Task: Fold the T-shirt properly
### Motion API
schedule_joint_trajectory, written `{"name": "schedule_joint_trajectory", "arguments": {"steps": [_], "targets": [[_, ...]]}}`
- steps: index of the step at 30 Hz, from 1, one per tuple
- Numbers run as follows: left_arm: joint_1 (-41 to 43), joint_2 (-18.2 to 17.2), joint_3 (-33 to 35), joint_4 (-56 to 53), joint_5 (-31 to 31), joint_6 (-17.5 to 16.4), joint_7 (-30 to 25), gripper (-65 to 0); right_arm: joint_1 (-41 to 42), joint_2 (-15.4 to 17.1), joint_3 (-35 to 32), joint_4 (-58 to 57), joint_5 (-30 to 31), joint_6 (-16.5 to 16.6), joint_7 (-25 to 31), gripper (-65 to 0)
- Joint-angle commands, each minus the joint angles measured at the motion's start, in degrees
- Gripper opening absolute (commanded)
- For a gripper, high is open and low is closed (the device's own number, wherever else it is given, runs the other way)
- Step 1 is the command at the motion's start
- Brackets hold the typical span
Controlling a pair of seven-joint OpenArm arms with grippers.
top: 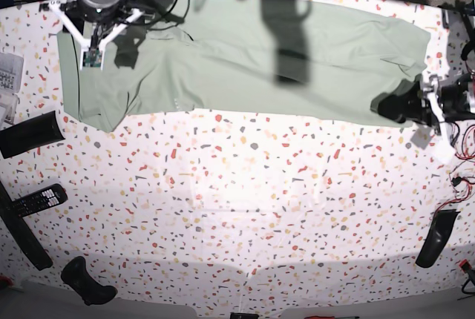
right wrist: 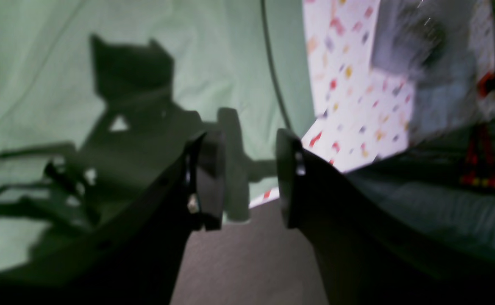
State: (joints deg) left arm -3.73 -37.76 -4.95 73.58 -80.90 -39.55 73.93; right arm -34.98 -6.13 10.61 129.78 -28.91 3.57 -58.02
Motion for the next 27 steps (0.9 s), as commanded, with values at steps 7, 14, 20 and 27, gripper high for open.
{"name": "schedule_joint_trajectory", "arguments": {"steps": [7, 14, 20, 27], "targets": [[-4.9, -1.2, -0.1, 1.5, 18.7, -0.4, -5.1, -41.5, 5.4, 2.3, 0.1, 1.5, 1.9, -0.5, 0.7, -45.0], [-5.0, -1.2, 11.3, 6.1, 24.6, -0.4, -3.7, -35.5, 10.4, 2.3, 0.1, 1.5, 6.6, 0.2, 1.5, -45.0], [-5.0, -1.2, 19.0, 12.3, 48.7, -0.4, -16.0, -35.5, 13.2, 3.3, 0.1, 1.5, 17.5, 9.3, 1.4, -45.0], [-5.0, -1.5, 19.0, 12.9, 51.9, -0.4, -16.9, -35.5, 13.2, 3.3, 0.1, 1.5, 18.7, 10.2, 0.9, -45.0]]}}
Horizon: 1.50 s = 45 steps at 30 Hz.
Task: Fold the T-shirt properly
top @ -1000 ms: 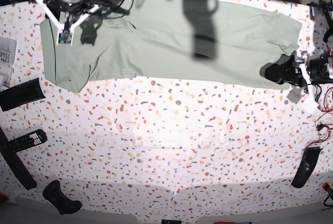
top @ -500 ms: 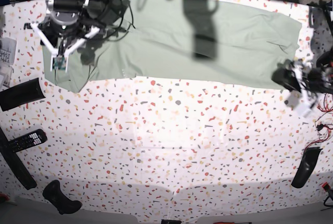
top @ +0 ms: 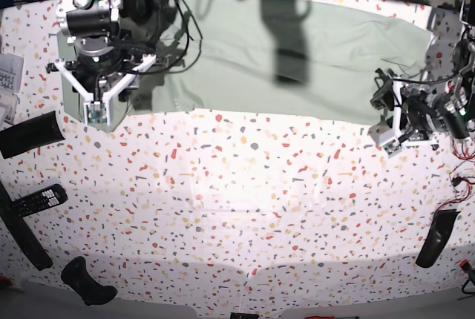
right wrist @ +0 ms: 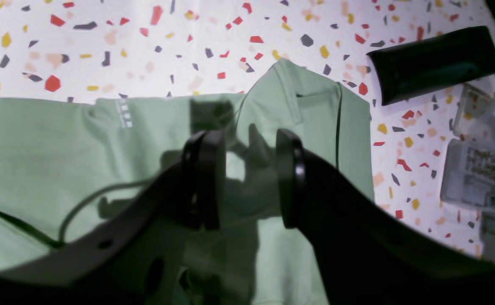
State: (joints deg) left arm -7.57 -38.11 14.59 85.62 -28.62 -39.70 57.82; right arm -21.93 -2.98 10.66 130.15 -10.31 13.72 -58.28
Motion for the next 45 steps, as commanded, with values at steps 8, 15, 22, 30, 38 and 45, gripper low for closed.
{"name": "schedule_joint_trajectory", "arguments": {"steps": [8, 15, 22, 30, 38, 45], "targets": [[-0.8, -1.1, -0.5, 0.9, -0.3, -0.3, -0.7, -36.0, 0.2, 0.1, 0.1, 1.1, 0.1, 0.1, 1.7, -45.0], [-0.8, -1.1, -0.5, 0.9, -0.4, -0.3, -0.9, -53.7, 0.2, 0.1, 0.1, 1.1, 0.1, 0.1, 1.7, -45.0], [-0.9, -1.1, -0.5, 1.0, -0.3, 1.2, 0.9, -65.0, 0.2, 0.1, 0.1, 1.1, 0.1, 0.1, 1.7, -45.0], [-0.8, -4.2, -0.5, 3.7, -9.5, 2.1, 7.3, -65.0, 0.2, 0.1, 0.1, 1.1, 0.1, 0.1, 1.7, -45.0], [0.5, -12.5, -0.5, 10.7, -20.1, 4.6, 8.6, -65.0, 0.2, 0.1, 0.1, 1.1, 11.1, 7.1, 1.8, -45.1], [9.0, -13.2, -0.5, 13.6, -19.4, 4.5, 8.5, -65.0, 0.2, 0.1, 0.1, 1.1, 23.7, 15.0, 6.4, -45.1]]}}
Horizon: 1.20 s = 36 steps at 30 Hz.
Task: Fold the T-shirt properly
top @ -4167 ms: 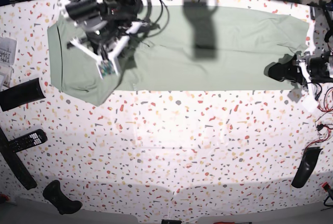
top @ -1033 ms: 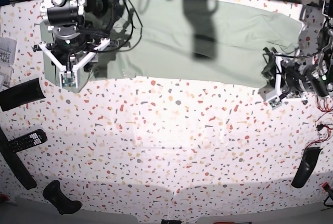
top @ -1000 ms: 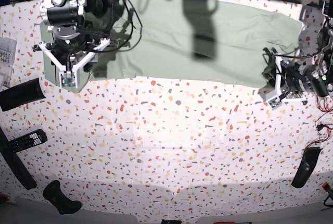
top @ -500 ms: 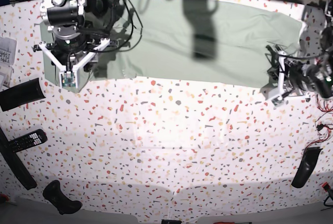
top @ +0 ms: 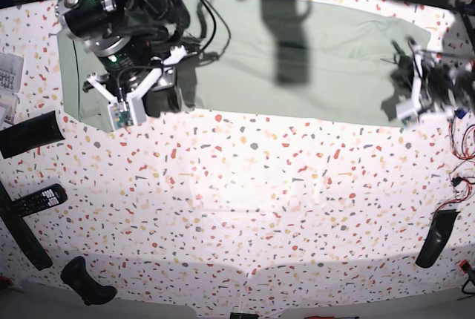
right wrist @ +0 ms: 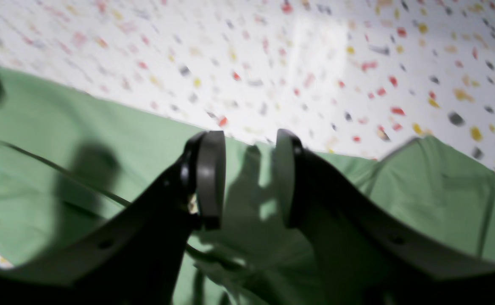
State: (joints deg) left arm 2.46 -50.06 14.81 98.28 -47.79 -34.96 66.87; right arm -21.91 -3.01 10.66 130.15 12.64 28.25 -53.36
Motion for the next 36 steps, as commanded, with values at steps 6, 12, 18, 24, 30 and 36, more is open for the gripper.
{"name": "schedule_joint_trajectory", "arguments": {"steps": [6, 12, 18, 24, 30, 36], "targets": [[1.6, -1.3, -0.7, 2.0, -0.1, -0.2, -0.4, -65.0, 0.2, 0.1, 0.1, -0.5, 7.6, 4.2, 0.1, -45.1], [1.4, -1.4, -0.8, 4.1, 2.7, -0.2, -0.2, -65.0, 0.2, 0.0, 0.1, -4.3, 8.6, 4.8, -0.2, -45.1], [1.4, -1.4, -0.8, 4.7, 2.5, -0.2, 5.5, -65.0, 0.2, 0.0, 0.1, -4.8, 8.6, 4.8, -0.2, -45.1], [1.4, -1.4, -0.8, 4.7, 2.8, -0.2, 8.3, -46.3, 0.2, 0.0, 0.1, -4.8, 8.6, 4.8, -0.2, -45.1], [1.6, -2.4, -0.8, 4.7, 2.8, -0.2, 13.1, -46.0, 0.2, 0.0, 0.1, -4.8, 8.6, 4.8, -0.2, -45.1], [1.6, -8.2, -0.8, 4.7, 9.6, 2.6, 13.1, -46.0, 0.2, 0.0, 0.1, -4.8, 8.6, 4.8, -0.3, -45.1]]}}
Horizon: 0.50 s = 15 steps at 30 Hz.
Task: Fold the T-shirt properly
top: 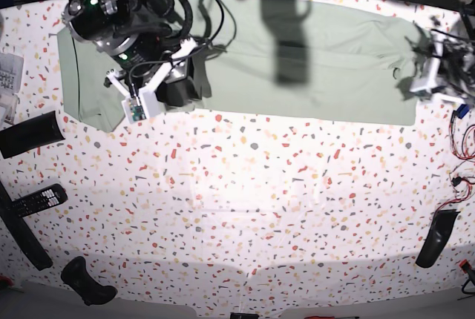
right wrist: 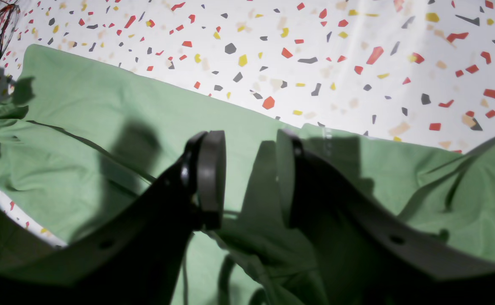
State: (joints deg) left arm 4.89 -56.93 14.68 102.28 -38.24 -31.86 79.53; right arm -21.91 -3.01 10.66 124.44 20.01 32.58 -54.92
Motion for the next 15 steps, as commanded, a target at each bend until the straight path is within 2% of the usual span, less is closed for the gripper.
{"name": "schedule_joint_trajectory", "arguments": {"steps": [1, 4, 6, 8, 12, 15], "targets": [[-1.0, -2.3, -0.7, 0.7, 3.5, 1.4, -0.7, -46.0, 0.2, 0.0, 0.1, 0.9, 1.2, 0.5, 1.3, -45.1], [-1.2, -3.6, -0.8, 0.7, 14.0, 9.9, -8.9, -46.0, 0.2, 0.0, 0.1, 0.9, 1.2, 0.5, 1.2, -45.1], [-1.2, -3.1, -0.8, 0.5, 15.7, 15.4, -13.0, -46.0, 0.2, 0.0, 0.1, 0.9, 1.2, 0.5, 0.4, -45.1], [-1.2, -1.7, -0.8, 0.2, 15.3, 16.1, -13.7, -46.0, 0.1, 0.0, 0.2, 0.9, 1.0, 0.5, 0.5, -45.1], [-1.2, 1.8, -0.8, -2.3, 12.6, 16.0, -15.7, -46.0, 0.2, 0.0, 1.6, 1.5, -5.0, 0.4, 9.8, -45.1], [-1.2, 4.2, -0.8, -3.4, 12.7, 16.1, -18.3, -46.0, 0.2, 0.0, 3.6, 1.9, -6.8, 0.4, 12.2, -45.1]]}}
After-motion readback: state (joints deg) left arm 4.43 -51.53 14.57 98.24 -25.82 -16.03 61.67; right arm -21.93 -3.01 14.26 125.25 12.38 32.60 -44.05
